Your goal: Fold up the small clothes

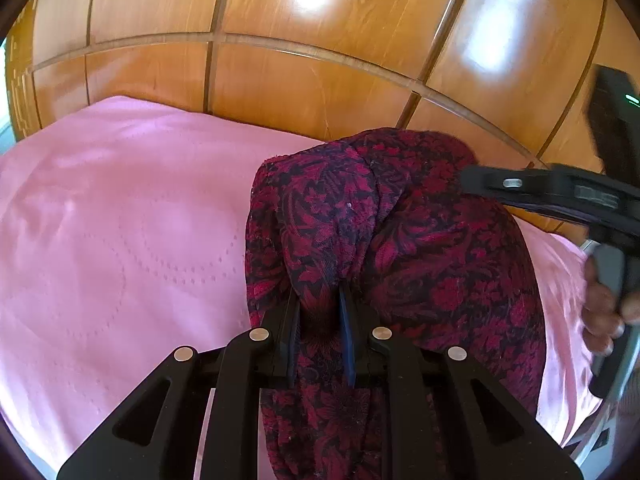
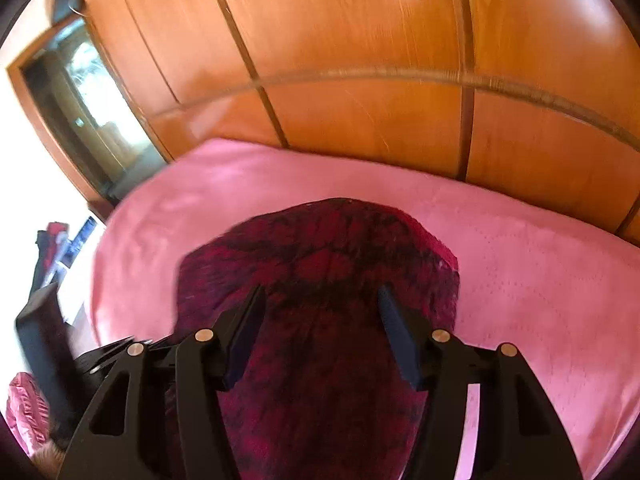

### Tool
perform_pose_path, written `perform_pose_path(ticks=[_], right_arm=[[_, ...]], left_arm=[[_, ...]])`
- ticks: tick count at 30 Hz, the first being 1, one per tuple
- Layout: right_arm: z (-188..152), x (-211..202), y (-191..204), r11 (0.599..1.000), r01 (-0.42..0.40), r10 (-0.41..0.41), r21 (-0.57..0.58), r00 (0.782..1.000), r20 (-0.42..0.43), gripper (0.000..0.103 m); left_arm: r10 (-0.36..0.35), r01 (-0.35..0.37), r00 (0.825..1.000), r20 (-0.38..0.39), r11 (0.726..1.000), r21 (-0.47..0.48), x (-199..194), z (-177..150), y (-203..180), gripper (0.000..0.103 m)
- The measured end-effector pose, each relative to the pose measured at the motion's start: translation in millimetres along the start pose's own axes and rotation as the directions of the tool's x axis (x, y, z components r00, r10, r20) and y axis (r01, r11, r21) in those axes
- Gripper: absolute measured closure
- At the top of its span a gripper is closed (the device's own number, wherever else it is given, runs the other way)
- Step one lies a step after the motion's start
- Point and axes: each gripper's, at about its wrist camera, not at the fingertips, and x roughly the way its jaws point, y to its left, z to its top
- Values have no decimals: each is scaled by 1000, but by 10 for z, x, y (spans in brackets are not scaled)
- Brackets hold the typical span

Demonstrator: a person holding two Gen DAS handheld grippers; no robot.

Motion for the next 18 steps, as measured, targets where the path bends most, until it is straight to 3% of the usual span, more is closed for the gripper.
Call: perform_pose_path(ticks=[7, 18], right_arm=[[-6, 369, 11, 997, 63, -66, -35, 993, -102, 43], [-39, 329, 19, 997, 50, -55, -60, 996, -74, 42]], left_arm=[[23, -23, 1000, 17, 999, 33, 19, -62, -20, 87], [25, -26, 999, 40, 1000, 18, -15, -123, -48, 87]])
